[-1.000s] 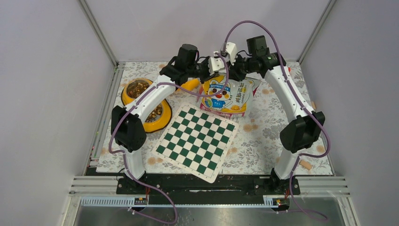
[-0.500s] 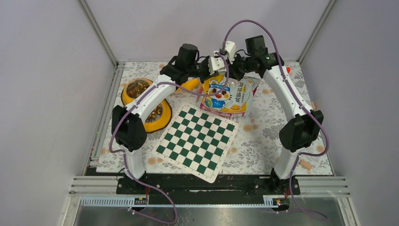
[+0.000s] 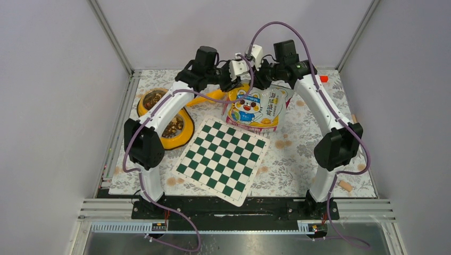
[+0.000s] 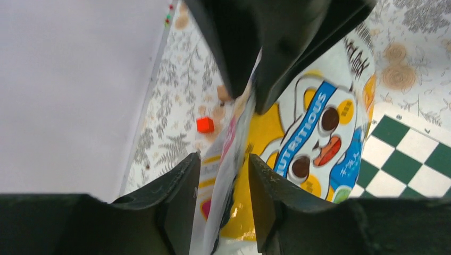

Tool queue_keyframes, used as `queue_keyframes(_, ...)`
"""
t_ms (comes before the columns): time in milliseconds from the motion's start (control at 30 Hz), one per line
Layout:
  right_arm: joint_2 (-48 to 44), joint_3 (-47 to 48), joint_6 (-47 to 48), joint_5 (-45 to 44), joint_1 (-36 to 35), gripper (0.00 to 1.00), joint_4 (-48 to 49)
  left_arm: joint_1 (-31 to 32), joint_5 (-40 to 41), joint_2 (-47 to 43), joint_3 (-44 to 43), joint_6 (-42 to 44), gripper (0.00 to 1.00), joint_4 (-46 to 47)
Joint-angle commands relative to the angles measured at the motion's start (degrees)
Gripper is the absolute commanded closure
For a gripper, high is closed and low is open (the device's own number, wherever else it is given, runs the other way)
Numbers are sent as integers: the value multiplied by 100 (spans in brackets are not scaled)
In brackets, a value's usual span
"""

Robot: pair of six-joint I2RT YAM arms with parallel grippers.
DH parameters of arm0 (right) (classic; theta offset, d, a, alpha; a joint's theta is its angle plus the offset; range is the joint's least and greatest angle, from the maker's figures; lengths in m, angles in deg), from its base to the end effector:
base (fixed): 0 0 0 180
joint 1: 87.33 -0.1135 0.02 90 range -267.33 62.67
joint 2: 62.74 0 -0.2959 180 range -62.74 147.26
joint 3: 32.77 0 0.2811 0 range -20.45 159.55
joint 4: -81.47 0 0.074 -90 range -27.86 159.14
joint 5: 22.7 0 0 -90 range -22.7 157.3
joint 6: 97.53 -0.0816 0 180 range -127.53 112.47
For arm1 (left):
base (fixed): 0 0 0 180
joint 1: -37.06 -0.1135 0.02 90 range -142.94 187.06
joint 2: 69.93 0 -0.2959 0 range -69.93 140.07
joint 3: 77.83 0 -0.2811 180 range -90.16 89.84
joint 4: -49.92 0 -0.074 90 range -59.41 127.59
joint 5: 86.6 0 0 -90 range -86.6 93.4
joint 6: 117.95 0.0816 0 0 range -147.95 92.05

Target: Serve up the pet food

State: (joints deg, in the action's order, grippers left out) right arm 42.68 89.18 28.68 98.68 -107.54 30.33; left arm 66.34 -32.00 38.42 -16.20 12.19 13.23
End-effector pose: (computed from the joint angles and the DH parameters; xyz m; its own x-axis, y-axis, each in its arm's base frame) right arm 0.4418 0.2079 0.3971 -0.0183 -0.5441 -0.8388 -0.8773 0.4111 -0.2476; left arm 0.4265 -0.2934 0.3802 0.2488 0.4630 -0.8508 0.9023 0.2085 0.3773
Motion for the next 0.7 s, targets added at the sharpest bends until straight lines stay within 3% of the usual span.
queue_keyframes(0,82,32,144,393,-107,68,333,-360,-165,-225,-190,245,59,-571)
queue_keyframes(133,215,137,132,405,-126,69,356,-521,-151,-236,-182,400,59,-842)
queue_keyframes(467,374,394,166,391,-209,70,355,-616,-189,-230,-349,463,84,-878)
queue_keyframes(567,493,577,151,417,-267,68,354,-633,-241,-288,-365,454,97,-877)
queue_keyframes(667,606,752,150,461,-334,68,356,-678,-321,-358,-349,410,100,-878)
